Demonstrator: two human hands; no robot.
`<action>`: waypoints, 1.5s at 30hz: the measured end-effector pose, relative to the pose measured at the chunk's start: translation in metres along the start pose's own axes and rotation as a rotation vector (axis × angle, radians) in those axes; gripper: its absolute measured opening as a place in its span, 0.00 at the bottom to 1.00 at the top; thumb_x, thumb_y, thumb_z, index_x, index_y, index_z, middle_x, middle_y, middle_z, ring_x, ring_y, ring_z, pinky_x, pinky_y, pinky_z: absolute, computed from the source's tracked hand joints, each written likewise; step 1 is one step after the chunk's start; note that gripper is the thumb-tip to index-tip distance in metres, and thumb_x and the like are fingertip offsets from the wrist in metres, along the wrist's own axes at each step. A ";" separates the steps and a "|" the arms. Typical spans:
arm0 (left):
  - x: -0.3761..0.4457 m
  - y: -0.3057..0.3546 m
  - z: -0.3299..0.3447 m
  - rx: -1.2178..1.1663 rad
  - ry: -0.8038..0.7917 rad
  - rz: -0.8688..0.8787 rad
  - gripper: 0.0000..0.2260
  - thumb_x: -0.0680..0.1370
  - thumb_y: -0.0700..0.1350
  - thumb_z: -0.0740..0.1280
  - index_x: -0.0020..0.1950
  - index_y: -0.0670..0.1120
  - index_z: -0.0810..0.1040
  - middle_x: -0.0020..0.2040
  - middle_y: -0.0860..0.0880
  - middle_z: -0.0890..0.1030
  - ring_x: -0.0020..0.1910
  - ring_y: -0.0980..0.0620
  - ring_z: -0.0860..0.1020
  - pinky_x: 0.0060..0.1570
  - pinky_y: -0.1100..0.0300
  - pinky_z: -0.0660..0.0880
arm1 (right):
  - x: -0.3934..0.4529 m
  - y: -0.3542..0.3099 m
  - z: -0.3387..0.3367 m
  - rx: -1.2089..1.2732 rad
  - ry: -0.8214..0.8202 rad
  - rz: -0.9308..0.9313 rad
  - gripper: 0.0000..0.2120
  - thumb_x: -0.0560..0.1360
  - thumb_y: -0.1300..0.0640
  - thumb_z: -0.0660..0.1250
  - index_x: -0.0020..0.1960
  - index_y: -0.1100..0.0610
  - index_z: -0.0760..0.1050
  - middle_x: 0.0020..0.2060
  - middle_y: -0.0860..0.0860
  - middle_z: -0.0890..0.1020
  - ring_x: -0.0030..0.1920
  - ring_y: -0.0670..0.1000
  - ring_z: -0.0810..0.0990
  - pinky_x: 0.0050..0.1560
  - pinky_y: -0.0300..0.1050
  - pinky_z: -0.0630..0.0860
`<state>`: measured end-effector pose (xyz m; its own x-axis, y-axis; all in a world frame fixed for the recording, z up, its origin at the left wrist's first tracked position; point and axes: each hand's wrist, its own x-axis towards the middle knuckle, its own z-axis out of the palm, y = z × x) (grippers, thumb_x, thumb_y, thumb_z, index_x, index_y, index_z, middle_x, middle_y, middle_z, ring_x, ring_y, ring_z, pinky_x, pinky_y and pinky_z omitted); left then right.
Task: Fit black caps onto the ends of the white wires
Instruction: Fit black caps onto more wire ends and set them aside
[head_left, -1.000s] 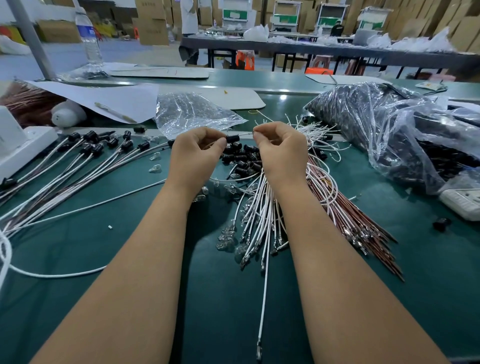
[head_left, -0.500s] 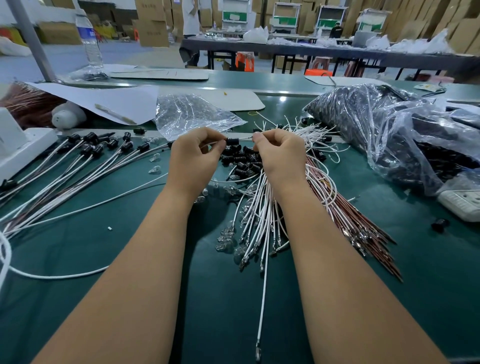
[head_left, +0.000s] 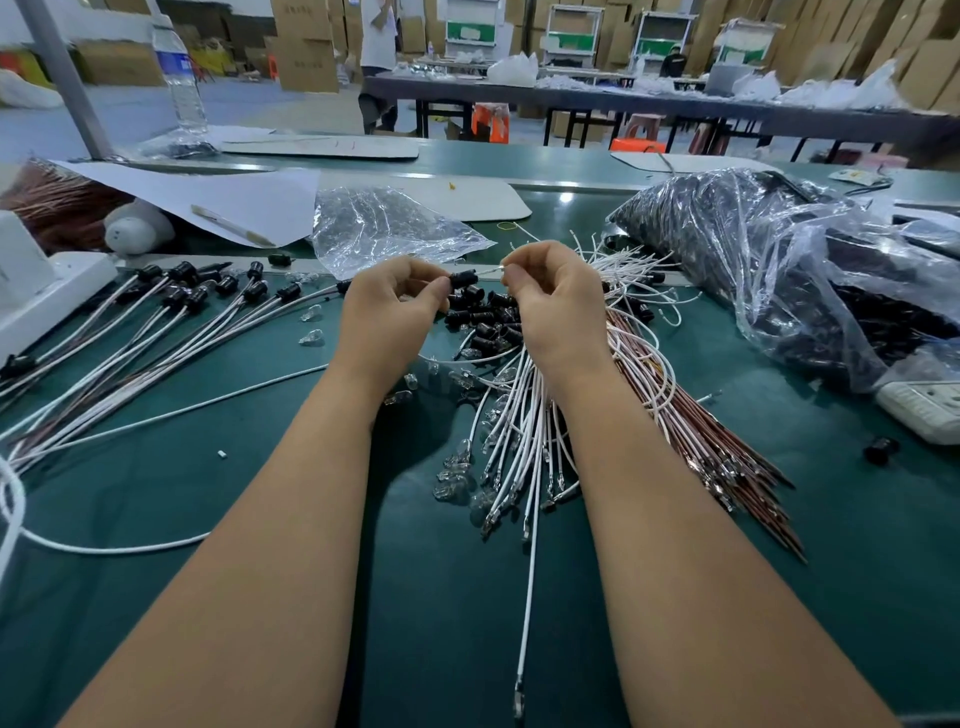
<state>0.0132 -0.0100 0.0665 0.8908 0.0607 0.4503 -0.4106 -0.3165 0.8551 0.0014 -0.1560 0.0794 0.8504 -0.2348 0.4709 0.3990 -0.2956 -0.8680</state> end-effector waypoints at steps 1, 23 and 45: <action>0.000 0.001 -0.001 -0.007 0.005 -0.005 0.04 0.77 0.39 0.68 0.44 0.47 0.79 0.36 0.46 0.81 0.28 0.62 0.73 0.33 0.72 0.69 | 0.000 0.000 0.000 -0.019 -0.004 -0.023 0.07 0.76 0.66 0.66 0.44 0.56 0.77 0.36 0.46 0.78 0.37 0.41 0.76 0.44 0.33 0.74; -0.002 0.009 0.001 -0.054 -0.064 -0.060 0.04 0.77 0.40 0.69 0.43 0.46 0.81 0.37 0.44 0.82 0.36 0.52 0.76 0.41 0.60 0.73 | -0.003 -0.002 0.005 -0.147 -0.010 -0.065 0.07 0.76 0.64 0.67 0.43 0.54 0.76 0.34 0.42 0.77 0.35 0.40 0.75 0.40 0.31 0.72; -0.001 0.011 -0.002 -0.232 -0.014 -0.064 0.05 0.74 0.41 0.73 0.39 0.49 0.83 0.38 0.40 0.79 0.37 0.49 0.73 0.42 0.60 0.71 | -0.003 -0.006 0.000 0.260 -0.056 0.146 0.04 0.78 0.63 0.66 0.48 0.59 0.80 0.35 0.53 0.83 0.36 0.48 0.82 0.43 0.42 0.81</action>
<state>0.0069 -0.0117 0.0761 0.9186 0.0602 0.3907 -0.3851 -0.0862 0.9188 -0.0037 -0.1530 0.0834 0.9199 -0.2036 0.3353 0.3397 -0.0139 -0.9404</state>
